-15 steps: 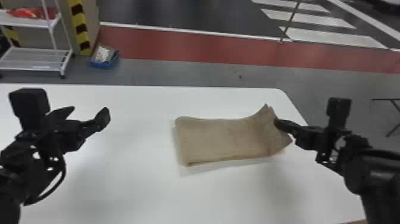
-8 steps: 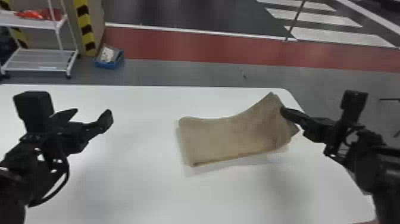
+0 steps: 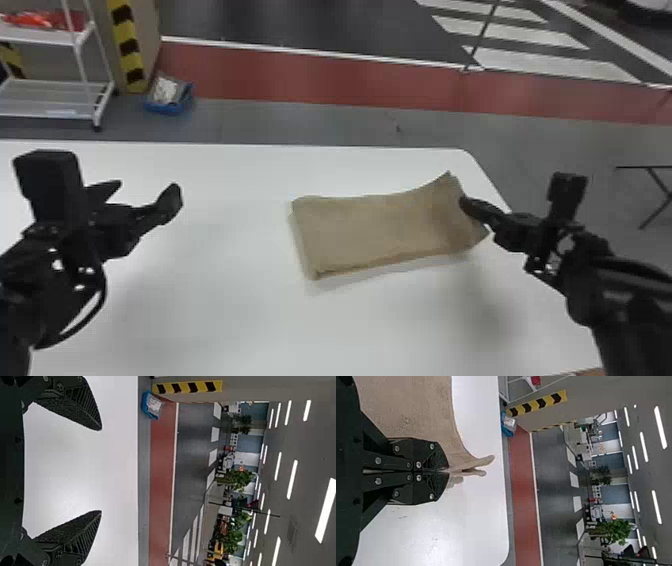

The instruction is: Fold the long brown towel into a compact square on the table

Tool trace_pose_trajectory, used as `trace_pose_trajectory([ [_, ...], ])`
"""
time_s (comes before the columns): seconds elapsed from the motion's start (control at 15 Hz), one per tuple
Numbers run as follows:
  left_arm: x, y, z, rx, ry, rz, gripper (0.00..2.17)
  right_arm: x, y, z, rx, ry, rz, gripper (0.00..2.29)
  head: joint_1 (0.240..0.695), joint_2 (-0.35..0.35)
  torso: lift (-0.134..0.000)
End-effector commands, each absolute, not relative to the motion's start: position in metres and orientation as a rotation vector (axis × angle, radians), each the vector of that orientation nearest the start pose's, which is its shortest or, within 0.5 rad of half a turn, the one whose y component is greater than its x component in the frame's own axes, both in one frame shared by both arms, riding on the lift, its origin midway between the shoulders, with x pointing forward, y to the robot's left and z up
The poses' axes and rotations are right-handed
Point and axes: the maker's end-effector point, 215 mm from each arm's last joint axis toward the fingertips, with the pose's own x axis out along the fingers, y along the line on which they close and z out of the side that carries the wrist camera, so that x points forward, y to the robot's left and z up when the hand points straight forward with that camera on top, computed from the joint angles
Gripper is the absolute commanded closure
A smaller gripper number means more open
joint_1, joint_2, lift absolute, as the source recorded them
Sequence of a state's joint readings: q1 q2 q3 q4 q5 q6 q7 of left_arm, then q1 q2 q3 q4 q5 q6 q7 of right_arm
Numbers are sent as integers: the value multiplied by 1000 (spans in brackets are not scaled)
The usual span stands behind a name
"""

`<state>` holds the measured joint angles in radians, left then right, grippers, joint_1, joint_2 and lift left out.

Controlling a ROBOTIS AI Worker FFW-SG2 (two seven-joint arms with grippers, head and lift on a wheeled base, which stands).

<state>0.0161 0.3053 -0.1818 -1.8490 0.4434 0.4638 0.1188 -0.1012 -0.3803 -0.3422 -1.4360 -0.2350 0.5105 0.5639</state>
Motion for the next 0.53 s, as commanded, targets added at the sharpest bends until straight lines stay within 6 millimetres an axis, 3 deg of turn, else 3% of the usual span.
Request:
trace_pose_trajectory([
  [0.0,568,192,-362,-78,291,-178,157,568,-454,-409,98,423,146,839,695,-244,-128],
  [0.07,568,191,-361,-78,290,-180,154,565,-458,-401,89,408,133,279,695,-246,-128],
  [0.13,568,190,-361,-80,291,-182,154,562,-463,-394,85,392,123,-2,695,-248,-128],
  [0.27,568,184,-361,-82,290,-189,154,556,-474,-368,43,332,89,-2,695,-254,-128],
  [0.47,565,167,-362,-79,295,-217,144,542,-491,-349,1,274,50,46,695,-281,-128],
])
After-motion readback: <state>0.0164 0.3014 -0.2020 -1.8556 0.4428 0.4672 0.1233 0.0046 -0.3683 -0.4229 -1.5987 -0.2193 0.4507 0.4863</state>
